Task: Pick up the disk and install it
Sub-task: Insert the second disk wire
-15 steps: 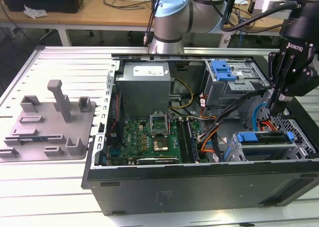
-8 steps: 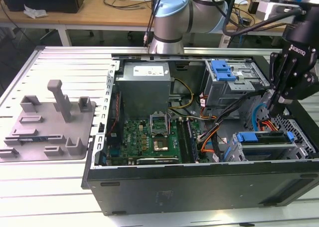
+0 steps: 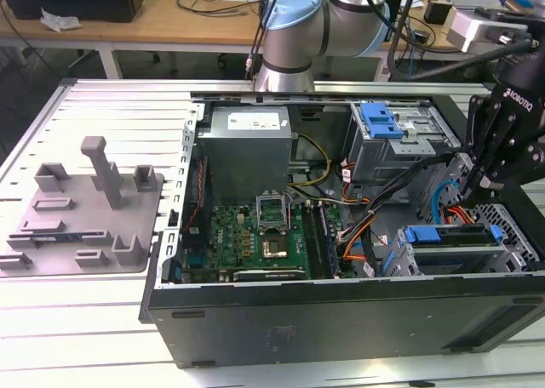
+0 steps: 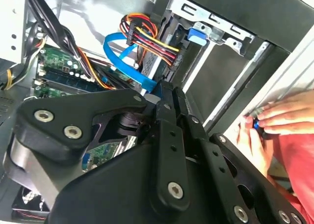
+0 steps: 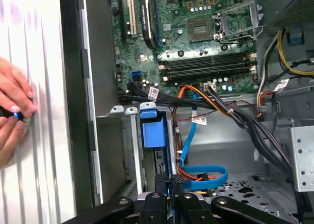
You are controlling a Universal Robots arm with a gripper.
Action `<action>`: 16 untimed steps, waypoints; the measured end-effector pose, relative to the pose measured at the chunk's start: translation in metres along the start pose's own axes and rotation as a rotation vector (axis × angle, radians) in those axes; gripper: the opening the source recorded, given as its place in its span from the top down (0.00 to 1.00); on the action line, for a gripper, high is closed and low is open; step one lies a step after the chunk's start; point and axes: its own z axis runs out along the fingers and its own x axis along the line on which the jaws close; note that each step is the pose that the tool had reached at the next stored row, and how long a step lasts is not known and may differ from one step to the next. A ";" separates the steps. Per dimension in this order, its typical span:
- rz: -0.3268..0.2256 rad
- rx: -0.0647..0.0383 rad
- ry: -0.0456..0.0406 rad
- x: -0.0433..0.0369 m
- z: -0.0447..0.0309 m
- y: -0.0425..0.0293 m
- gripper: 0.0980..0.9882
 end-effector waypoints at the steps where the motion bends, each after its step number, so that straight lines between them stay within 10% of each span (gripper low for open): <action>1: -0.001 0.000 -0.0120 0.0022 0.0008 0.0005 0.93; 11: -0.060 0.011 -0.0709 0.0115 0.0087 0.0030 0.93; 13: -0.072 0.028 -0.1099 0.0139 0.0093 0.0033 0.93; 16: -0.073 0.054 -0.1187 0.0179 0.0113 0.0086 0.93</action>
